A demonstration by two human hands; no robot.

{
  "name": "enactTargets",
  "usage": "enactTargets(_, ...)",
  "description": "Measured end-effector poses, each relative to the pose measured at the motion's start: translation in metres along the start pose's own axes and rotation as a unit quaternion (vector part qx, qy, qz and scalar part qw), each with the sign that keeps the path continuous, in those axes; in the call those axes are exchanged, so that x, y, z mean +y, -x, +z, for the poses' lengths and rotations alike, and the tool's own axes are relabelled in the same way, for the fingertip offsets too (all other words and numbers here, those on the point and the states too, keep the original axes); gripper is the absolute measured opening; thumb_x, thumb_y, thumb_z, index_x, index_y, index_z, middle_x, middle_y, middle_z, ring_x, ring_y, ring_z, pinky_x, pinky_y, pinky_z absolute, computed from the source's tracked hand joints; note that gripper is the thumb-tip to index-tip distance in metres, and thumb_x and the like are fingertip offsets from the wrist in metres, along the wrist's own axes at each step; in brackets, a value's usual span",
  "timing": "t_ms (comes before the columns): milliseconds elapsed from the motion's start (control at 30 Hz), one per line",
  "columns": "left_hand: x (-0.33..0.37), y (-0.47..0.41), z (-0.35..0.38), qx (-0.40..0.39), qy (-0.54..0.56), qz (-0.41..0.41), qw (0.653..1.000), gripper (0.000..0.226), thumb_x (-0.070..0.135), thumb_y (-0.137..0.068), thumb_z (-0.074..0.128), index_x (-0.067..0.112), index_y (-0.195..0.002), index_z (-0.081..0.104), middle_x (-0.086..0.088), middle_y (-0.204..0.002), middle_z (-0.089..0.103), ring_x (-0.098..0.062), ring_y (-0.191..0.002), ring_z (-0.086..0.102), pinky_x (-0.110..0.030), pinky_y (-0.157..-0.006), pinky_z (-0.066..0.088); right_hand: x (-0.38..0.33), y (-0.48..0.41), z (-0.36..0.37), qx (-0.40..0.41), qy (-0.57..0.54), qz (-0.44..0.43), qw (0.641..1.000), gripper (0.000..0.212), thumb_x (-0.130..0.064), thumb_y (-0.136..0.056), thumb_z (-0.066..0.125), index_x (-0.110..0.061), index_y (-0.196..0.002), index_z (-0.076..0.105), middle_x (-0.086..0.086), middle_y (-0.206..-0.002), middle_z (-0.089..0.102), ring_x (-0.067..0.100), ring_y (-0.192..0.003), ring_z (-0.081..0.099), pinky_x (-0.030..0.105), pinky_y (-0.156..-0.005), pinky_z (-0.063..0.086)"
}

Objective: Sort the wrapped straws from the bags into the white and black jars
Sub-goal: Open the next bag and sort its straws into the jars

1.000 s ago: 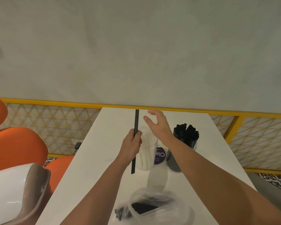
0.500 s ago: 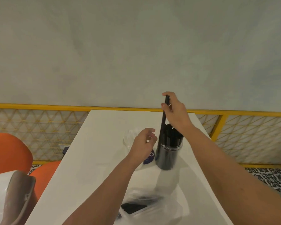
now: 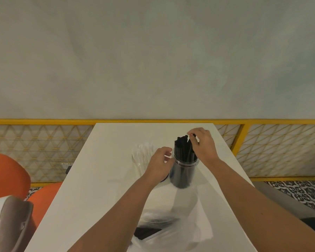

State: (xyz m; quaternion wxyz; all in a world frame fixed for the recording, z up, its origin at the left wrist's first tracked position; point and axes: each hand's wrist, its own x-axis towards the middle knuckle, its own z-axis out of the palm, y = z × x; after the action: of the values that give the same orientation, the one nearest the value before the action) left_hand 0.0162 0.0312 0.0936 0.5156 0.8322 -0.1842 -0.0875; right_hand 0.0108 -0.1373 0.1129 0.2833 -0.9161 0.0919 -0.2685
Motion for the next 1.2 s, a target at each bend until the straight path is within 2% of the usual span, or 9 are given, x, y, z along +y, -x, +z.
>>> enactTargets(233, 0.002, 0.006, 0.002, -0.006, -0.016, 0.016, 1.0, 0.034, 0.015, -0.094, 0.053, 0.013, -0.128, 0.049, -0.005, -0.124, 0.052, -0.011, -0.096, 0.052, -0.019, -0.081, 0.04, 0.011, 0.019, 0.02, -0.081, 0.055, 0.014, 0.995, 0.035, -0.011, -0.098, 0.039, -0.008, -0.131, 0.052, 0.01, -0.145, 0.042, 0.027, -0.142, 0.025, 0.041, -0.118, 0.018)
enactTargets(333, -0.001, 0.012, 0.0, -0.005, -0.014, 0.017, 1.0, 0.027, 0.012, -0.093, 0.054, 0.012, -0.12, 0.054, -0.005, -0.116, 0.056, -0.014, -0.089, 0.055, -0.02, -0.078, 0.043, -0.004, 0.027, 0.017, 0.023, 0.033, -0.059, 0.997, 0.031, -0.008, -0.094, 0.045, -0.007, -0.121, 0.059, 0.015, -0.128, 0.054, 0.031, -0.126, 0.042, 0.039, -0.106, 0.035)
enactTargets(400, -0.005, 0.019, 0.001, -0.014, -0.026, 0.027, 0.999, 0.018, 0.013, -0.092, 0.054, 0.009, -0.109, 0.059, -0.005, -0.105, 0.06, -0.017, -0.084, 0.057, -0.022, -0.076, 0.047, -0.015, 0.036, 0.017, 0.04, -0.009, -0.109, 0.993, 0.026, -0.006, -0.09, 0.047, -0.005, -0.11, 0.064, 0.013, -0.11, 0.059, 0.023, -0.104, 0.052, 0.023, -0.09, 0.038)
enactTargets(533, -0.025, 0.035, 0.004, -0.09, -0.064, 0.008, 0.994, 0.011, 0.007, -0.091, 0.051, 0.006, -0.086, 0.06, -0.01, -0.082, 0.064, -0.024, -0.069, 0.063, -0.02, -0.059, 0.051, -0.029, 0.06, 0.026, -0.165, -0.133, -0.091, 0.973, 0.018, 0.001, -0.089, 0.05, -0.001, -0.095, 0.067, 0.004, -0.088, 0.062, 0.011, -0.078, 0.056, 0.011, -0.072, 0.042)
enactTargets(667, -0.05, 0.054, 0.002, -0.223, -0.147, -0.082, 0.96, 0.014, 0.004, -0.088, 0.052, 0.005, -0.089, 0.066, -0.004, -0.07, 0.064, -0.01, -0.053, 0.058, -0.013, -0.054, 0.048, -0.026, 0.088, 0.041, -0.354, -0.084, -0.003, 0.932, 0.02, 0.0, -0.088, 0.05, -0.003, -0.095, 0.069, 0.003, -0.076, 0.061, 0.013, -0.062, 0.057, 0.015, -0.06, 0.046)
enactTargets(800, -0.083, 0.075, 0.011, -0.302, -0.317, -0.098, 0.894, 0.024, 0.012, -0.086, 0.048, 0.002, -0.093, 0.069, -0.012, -0.089, 0.068, -0.023, -0.084, 0.064, -0.029, -0.084, 0.049, -0.011, 0.121, 0.062, -0.464, -0.007, -0.029, 0.886, 0.022, -0.01, -0.083, 0.062, -0.01, -0.104, 0.069, 0.0, -0.093, 0.056, 0.019, -0.091, 0.056, 0.028, -0.081, 0.046)
enactTargets(967, -0.124, 0.106, 0.028, -0.213, -0.432, -0.084, 0.872, 0.061, 0.05, -0.085, 0.056, 0.018, -0.135, 0.04, -0.005, -0.138, 0.034, -0.026, -0.129, 0.034, -0.037, -0.106, 0.034, 0.014, 0.158, 0.088, -0.507, 0.194, -0.005, 0.84, 0.073, -0.034, -0.079, 0.068, -0.022, -0.14, 0.031, 0.007, -0.136, 0.032, 0.028, -0.124, 0.033, 0.042, -0.101, 0.036)
enactTargets(1100, -0.144, 0.123, 0.033, -0.196, -0.466, -0.094, 0.858, 0.086, 0.048, -0.083, 0.056, 0.018, -0.148, 0.009, -0.006, -0.155, 0.01, -0.024, -0.144, 0.012, -0.038, -0.116, 0.017, 0.023, 0.162, 0.098, -0.464, 0.129, 0.054, 0.875, 0.05, -0.018, -0.082, 0.063, -0.011, -0.128, 0.045, 0.01, -0.128, 0.041, 0.028, -0.117, 0.042, 0.032, -0.094, 0.04)
enactTargets(1200, -0.15, 0.125, 0.034, -0.167, -0.461, -0.091, 0.867, 0.085, 0.05, -0.086, 0.053, 0.017, -0.149, 0.006, -0.004, -0.155, 0.013, -0.024, -0.143, 0.014, -0.035, -0.116, 0.015, 0.026, 0.157, 0.1, -0.422, 0.052, 0.125, 0.896, 0.03, -0.003, -0.082, 0.057, -0.002, -0.111, 0.059, 0.013, -0.114, 0.056, 0.028, -0.108, 0.053, 0.023, -0.077, 0.038)
